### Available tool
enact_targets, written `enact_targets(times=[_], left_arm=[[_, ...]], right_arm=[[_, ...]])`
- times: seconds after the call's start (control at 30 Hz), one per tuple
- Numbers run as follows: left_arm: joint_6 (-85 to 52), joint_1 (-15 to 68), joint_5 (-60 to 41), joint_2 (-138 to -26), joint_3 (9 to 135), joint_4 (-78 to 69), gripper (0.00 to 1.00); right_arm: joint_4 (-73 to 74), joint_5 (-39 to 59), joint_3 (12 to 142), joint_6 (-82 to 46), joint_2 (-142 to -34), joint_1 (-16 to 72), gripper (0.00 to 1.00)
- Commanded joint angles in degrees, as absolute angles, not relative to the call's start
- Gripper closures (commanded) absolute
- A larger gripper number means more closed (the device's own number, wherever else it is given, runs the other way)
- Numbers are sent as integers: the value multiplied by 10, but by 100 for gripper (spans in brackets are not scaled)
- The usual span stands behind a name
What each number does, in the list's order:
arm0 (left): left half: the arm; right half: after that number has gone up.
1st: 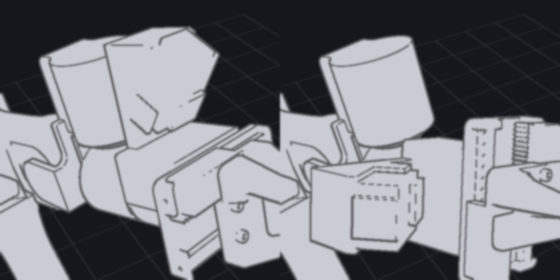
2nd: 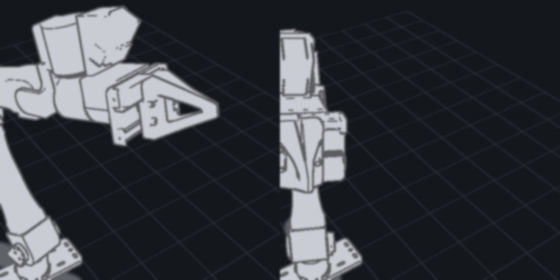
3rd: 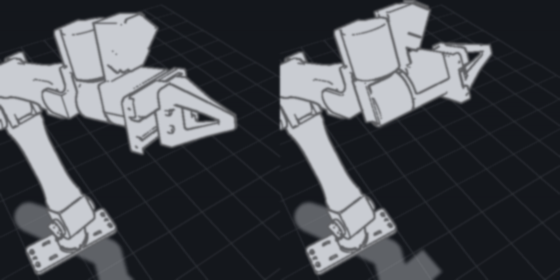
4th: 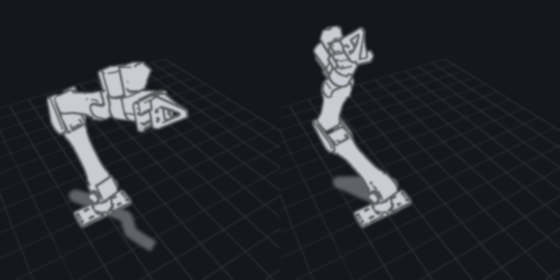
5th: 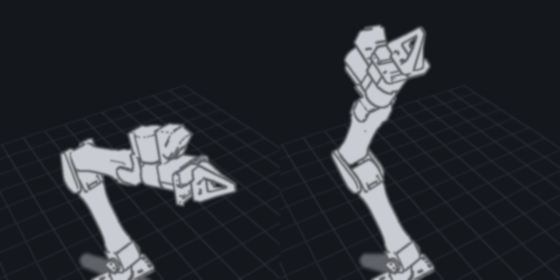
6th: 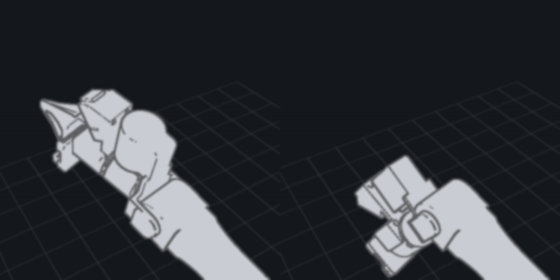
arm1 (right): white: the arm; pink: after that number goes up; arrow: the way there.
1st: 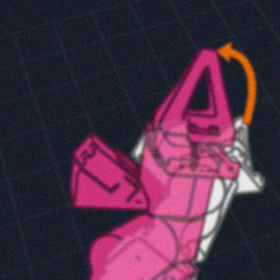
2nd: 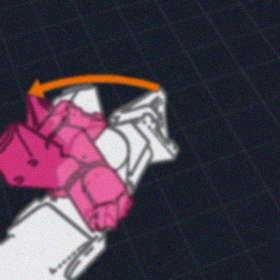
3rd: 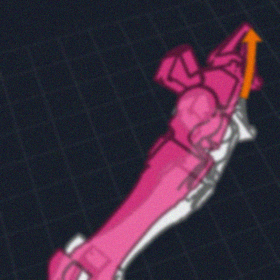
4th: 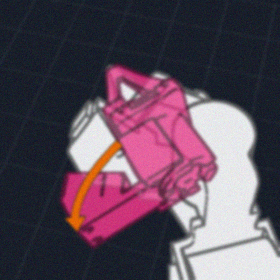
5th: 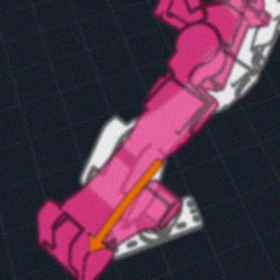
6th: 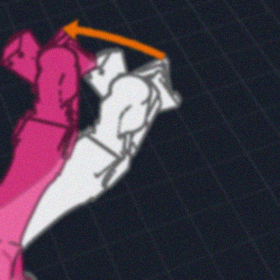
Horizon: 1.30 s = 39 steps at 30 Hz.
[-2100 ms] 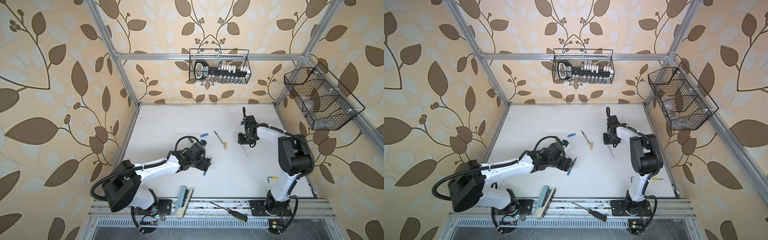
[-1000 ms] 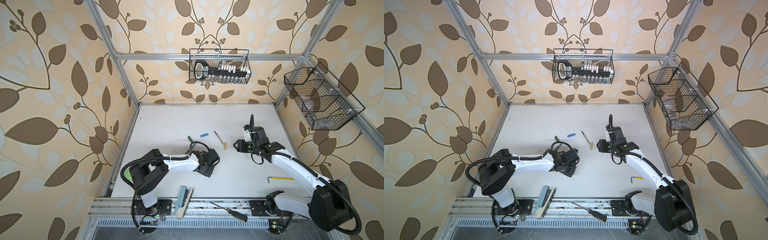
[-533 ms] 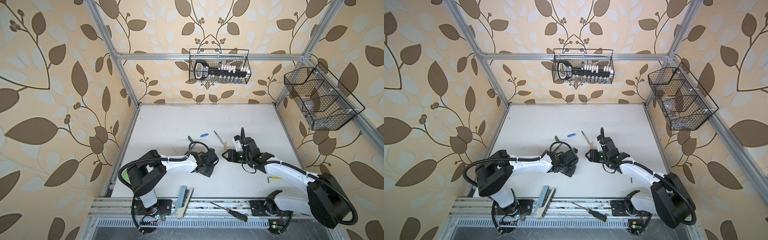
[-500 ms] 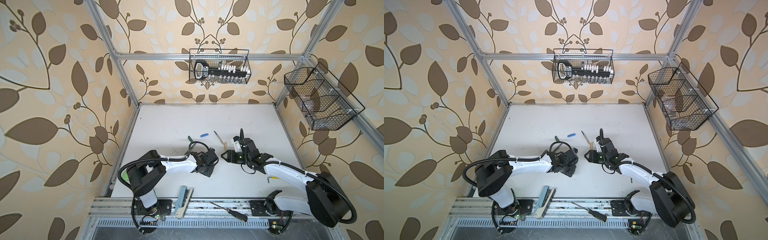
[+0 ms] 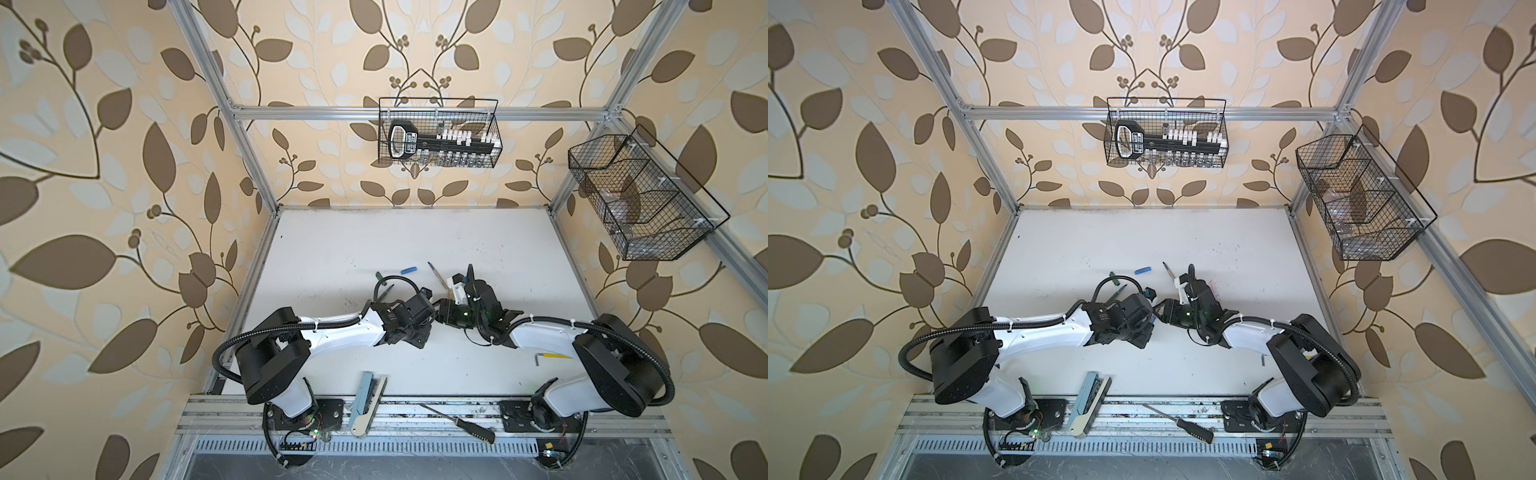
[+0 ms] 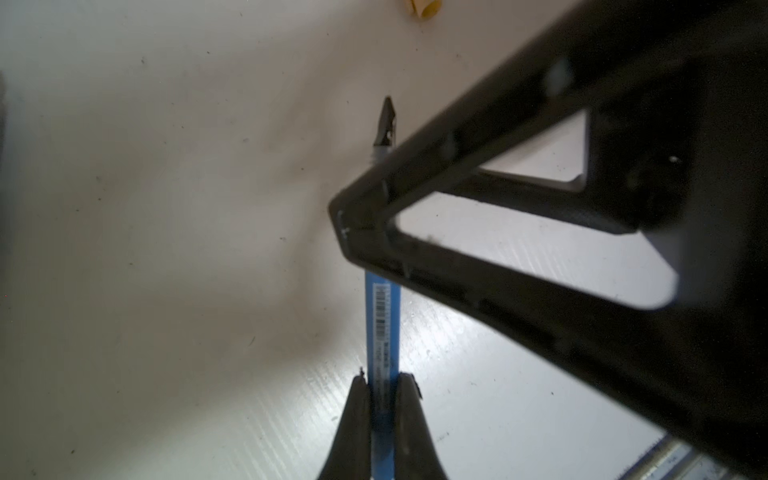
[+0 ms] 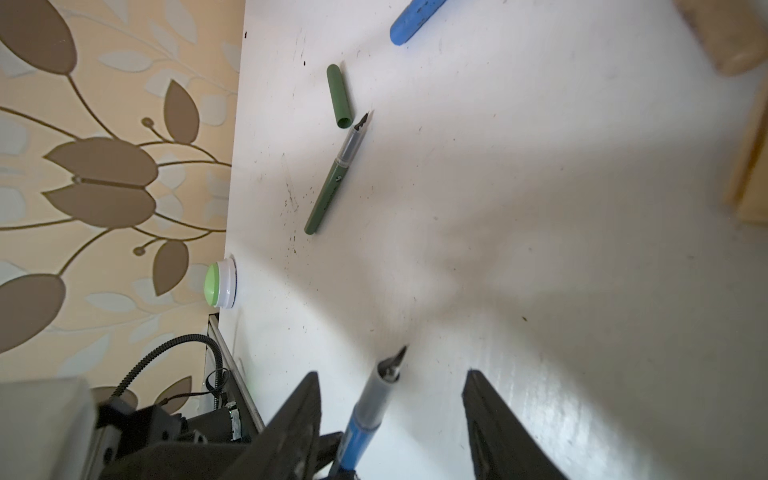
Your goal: Insert the pens into the pen caps
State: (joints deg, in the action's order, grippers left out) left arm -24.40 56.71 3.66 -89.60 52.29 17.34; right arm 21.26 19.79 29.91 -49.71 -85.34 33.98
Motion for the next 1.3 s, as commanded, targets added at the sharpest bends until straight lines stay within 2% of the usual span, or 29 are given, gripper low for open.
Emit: enact_targets(times=[0.0, 0.1, 0.17, 0.23, 0.27, 0.3, 0.33, 0.37, 0.47, 0.63, 0.77, 1.0, 1.27], left_arm=[[-235, 571, 50, -875, 523, 168, 95], [-234, 571, 52, -875, 526, 166, 94], [-233, 571, 52, -876, 530, 165, 94], [-230, 571, 44, -875, 532, 158, 92], [-230, 571, 42, -873, 531, 153, 89], [-231, 571, 41, -870, 528, 148, 82], [-238, 571, 46, -866, 527, 144, 68], [-241, 571, 51, -863, 524, 143, 61], [-257, 550, 32, -835, 497, 116, 49], [-300, 471, -114, -753, 385, -46, 46], [-281, 467, -155, -732, 370, -59, 41], [-303, 457, -209, -766, 352, -131, 42], [-311, 455, -225, -795, 357, -145, 55]], right_arm=[[266, 214, 315, -525, -874, 350, 48], [271, 218, 322, -528, -885, 357, 56], [273, 216, 322, -530, -886, 361, 66], [274, 216, 322, -532, -885, 360, 81], [273, 215, 321, -532, -883, 359, 88], [271, 215, 321, -530, -880, 356, 95], [266, 215, 320, -528, -875, 354, 100], [260, 217, 320, -523, -869, 350, 100], [233, 218, 317, -506, -843, 339, 100], [244, 245, 304, -504, -812, 328, 100], [269, 260, 304, -512, -809, 328, 100], [298, 297, 329, -514, -841, 344, 100], [301, 288, 327, -511, -830, 344, 100]])
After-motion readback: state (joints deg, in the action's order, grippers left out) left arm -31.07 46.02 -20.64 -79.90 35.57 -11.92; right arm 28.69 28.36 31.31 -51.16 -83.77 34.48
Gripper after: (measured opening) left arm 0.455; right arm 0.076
